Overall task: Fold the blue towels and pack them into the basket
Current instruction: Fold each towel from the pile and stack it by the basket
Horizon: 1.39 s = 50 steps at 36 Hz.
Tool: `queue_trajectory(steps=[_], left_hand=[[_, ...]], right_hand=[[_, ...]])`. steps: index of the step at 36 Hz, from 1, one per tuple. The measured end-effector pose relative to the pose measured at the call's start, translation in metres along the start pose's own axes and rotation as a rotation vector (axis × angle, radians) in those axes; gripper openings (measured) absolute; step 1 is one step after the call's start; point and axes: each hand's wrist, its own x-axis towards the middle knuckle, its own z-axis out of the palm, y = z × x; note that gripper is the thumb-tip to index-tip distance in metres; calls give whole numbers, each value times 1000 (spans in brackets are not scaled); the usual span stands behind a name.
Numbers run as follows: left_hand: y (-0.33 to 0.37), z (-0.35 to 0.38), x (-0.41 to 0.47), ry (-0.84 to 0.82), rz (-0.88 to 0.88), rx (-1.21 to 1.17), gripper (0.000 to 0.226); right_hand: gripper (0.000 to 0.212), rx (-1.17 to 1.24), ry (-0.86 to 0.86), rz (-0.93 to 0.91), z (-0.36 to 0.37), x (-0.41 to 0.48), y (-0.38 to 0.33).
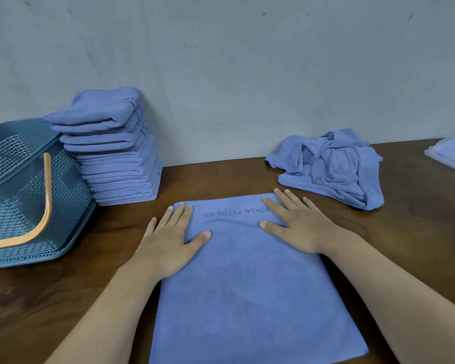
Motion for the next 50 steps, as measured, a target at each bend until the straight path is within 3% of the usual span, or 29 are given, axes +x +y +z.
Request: queue_trajectory(steps=[5,9,13,16,20,31,35,38,42,45,50], left_hand=[[0,-1,3,49,6,-30,96],[2,-6,-12,197,73,-125,69],[19,-9,-44,162,183,-162,54],[32,-3,-79,115,301,-112,54],[41,8,-125,18,408,-109,55],[39,6,-171,10,380,7,70],[46,6,-189,111,520,7,48],[51,10,-199,219,701,11,31],[67,11,-207,235,741,25,40],[83,15,-210,279,747,9,32],[99,23,-212,334,756,-16,14]], right_hand=[[79,-2,76,-43,-5,-3,1],[59,-32,244,-166,-12,-31,-11],[59,92,64,-285,-12,-77,-38],[67,-41,-66,-310,-1,-119,-44],[70,-36,-49,-247,5,-166,-34],[69,-40,1,-236,8,-199,-25],[57,-37,158,-265,11,-212,-28],[32,-40,355,-444,14,-223,-31],[46,6,377,-574,21,-229,-42],[56,41,380,-598,24,-230,-50],[54,63,363,-614,23,-235,-52]])
